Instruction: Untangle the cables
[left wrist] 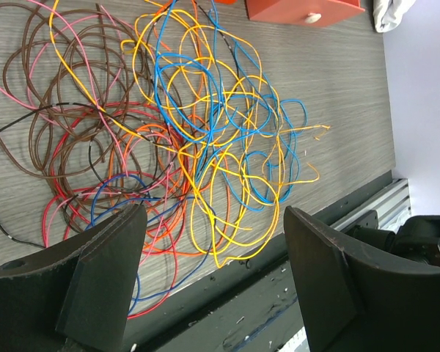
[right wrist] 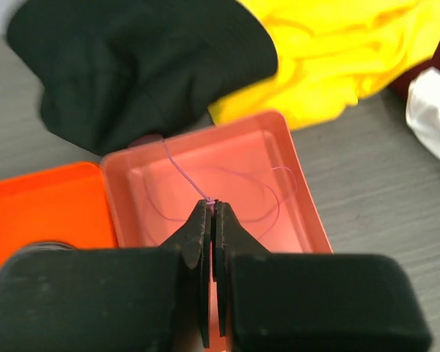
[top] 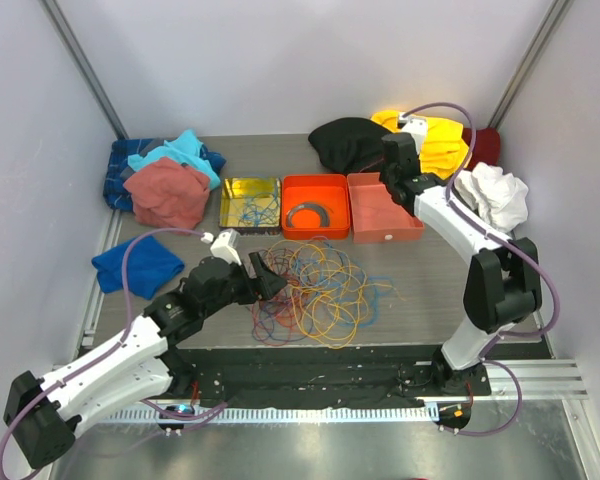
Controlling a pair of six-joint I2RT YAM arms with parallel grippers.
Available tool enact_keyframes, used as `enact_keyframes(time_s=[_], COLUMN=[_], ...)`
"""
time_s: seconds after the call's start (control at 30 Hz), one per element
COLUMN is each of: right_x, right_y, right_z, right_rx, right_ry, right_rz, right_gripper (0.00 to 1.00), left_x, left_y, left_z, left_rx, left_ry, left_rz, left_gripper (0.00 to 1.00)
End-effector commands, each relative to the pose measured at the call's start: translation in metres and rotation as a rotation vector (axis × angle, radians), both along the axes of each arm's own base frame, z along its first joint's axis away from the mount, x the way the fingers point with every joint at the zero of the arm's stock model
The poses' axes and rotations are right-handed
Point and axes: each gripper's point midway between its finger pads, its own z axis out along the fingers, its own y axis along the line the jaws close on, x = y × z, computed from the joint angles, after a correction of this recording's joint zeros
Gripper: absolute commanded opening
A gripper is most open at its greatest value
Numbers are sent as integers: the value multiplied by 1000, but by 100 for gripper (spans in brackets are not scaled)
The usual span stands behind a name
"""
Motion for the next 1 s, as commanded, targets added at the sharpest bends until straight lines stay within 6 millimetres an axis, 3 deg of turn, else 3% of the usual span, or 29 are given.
enact_keyframes(time_s=[0.0,0.2,0.4,0.5,0.53,0.67,0.73,0.87,0.97], right_x=[7,6,1,-1,-3,-9,-12,-25,-38], right_y=[-15,-19,-8,1,3,2,-1,-6,-9], right_z=[-1,-33,-70,-77,-75,-60,-49,-11,-1], right_rx=[76,90,116,150,157,166,147,145,143], right_ry=[-30,45,139,162,161,147,121,52,36], right_rz=[-55,-55,-22,16,22,4,-19,-35,-53], right_gripper=[1,1,1,1,1,42,52,58,59], left_x=[3,2,2,2,2,3,3,6,9], left_y=[4,2,0,1,1,0,-1,-2,-3], left_z=[3,0,-1,-3,-3,-2,-3,-2,0], left_rx=[-3,-4,-5,-3,-5,-7,-4,4,14], left_ry=[-15,-1,2,4,3,1,5,0,-9], left_rz=[22,19,12,16,14,16,11,11,17], left_gripper=[80,80,80,80,80,80,80,80,80])
